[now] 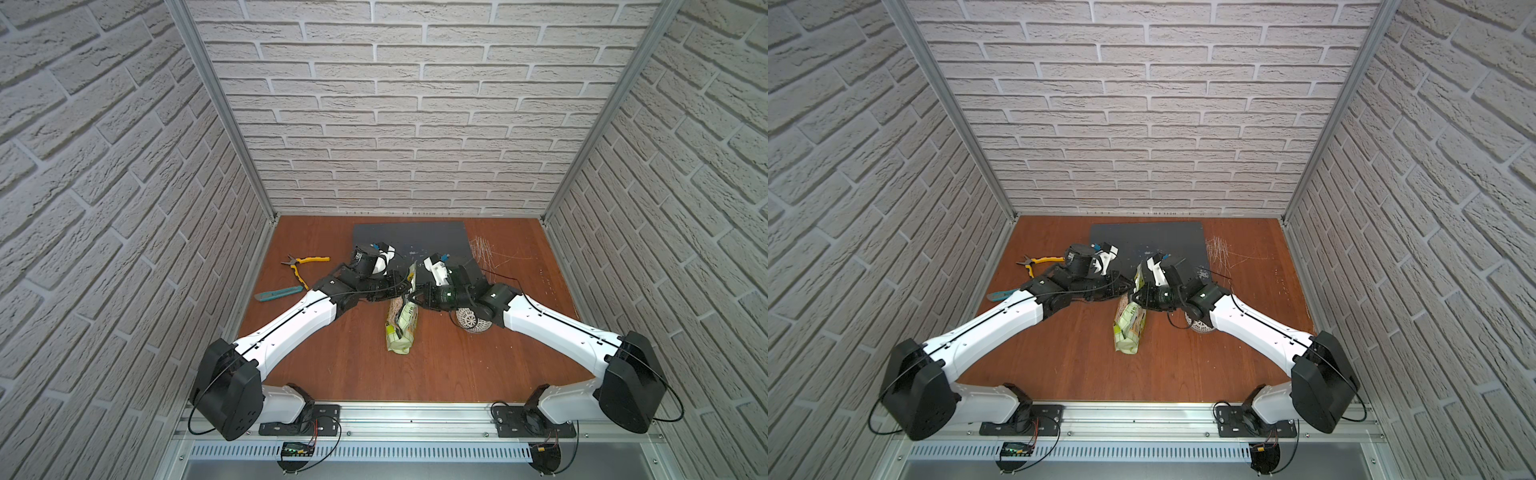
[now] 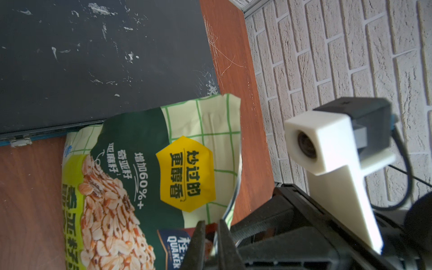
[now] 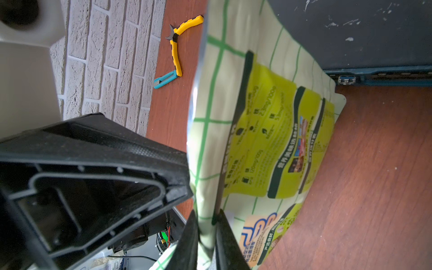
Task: Pour the oats into the breakfast bowl
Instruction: Open the oats bag at the center of the board.
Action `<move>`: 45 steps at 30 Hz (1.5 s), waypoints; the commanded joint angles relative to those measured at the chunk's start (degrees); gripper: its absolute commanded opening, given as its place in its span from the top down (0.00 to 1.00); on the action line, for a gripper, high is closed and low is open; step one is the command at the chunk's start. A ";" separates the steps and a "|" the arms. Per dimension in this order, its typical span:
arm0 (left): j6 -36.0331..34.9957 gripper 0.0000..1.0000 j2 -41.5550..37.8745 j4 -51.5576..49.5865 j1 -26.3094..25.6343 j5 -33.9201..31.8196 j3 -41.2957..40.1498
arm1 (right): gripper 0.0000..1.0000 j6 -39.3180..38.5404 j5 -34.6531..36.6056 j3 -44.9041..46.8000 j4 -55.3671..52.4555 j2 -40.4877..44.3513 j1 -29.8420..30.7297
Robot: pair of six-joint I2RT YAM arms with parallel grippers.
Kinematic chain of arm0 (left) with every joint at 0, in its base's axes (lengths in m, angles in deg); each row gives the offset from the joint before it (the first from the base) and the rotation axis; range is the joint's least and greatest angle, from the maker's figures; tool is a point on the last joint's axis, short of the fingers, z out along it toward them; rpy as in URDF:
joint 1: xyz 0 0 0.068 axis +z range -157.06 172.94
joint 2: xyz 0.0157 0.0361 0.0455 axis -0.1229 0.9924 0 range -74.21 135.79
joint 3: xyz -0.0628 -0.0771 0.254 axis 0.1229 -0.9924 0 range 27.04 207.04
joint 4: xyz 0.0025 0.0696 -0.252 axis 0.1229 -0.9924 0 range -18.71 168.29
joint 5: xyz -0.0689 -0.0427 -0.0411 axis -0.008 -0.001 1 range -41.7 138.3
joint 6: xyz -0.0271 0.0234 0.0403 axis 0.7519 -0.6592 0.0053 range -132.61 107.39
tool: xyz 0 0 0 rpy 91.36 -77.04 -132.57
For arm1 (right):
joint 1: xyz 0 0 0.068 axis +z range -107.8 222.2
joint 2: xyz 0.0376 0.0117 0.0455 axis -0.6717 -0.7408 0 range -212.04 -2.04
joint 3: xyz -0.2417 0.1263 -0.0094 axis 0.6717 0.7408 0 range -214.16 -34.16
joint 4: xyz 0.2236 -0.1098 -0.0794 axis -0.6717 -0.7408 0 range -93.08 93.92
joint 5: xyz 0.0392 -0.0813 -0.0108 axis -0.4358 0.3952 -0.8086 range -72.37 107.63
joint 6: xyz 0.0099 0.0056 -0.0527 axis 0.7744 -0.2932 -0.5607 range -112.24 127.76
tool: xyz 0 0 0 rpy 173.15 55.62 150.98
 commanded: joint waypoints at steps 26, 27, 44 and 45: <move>-0.43 1.00 -1.41 3.99 -0.84 3.05 1.06 | 0.55 -5.21 4.36 -2.92 -12.50 10.43 -3.32; -0.42 1.00 -1.40 4.11 -0.82 3.05 1.10 | 0.55 -4.99 4.06 -2.93 -12.50 10.14 -3.34; 1.31 1.00 -0.72 5.57 -0.95 4.28 1.19 | 0.49 -1.28 -0.05 -3.51 -4.77 3.32 -1.81; 1.34 1.00 -0.70 5.55 -0.98 4.28 1.19 | 0.49 -1.16 -0.04 -3.47 -4.48 3.13 -1.72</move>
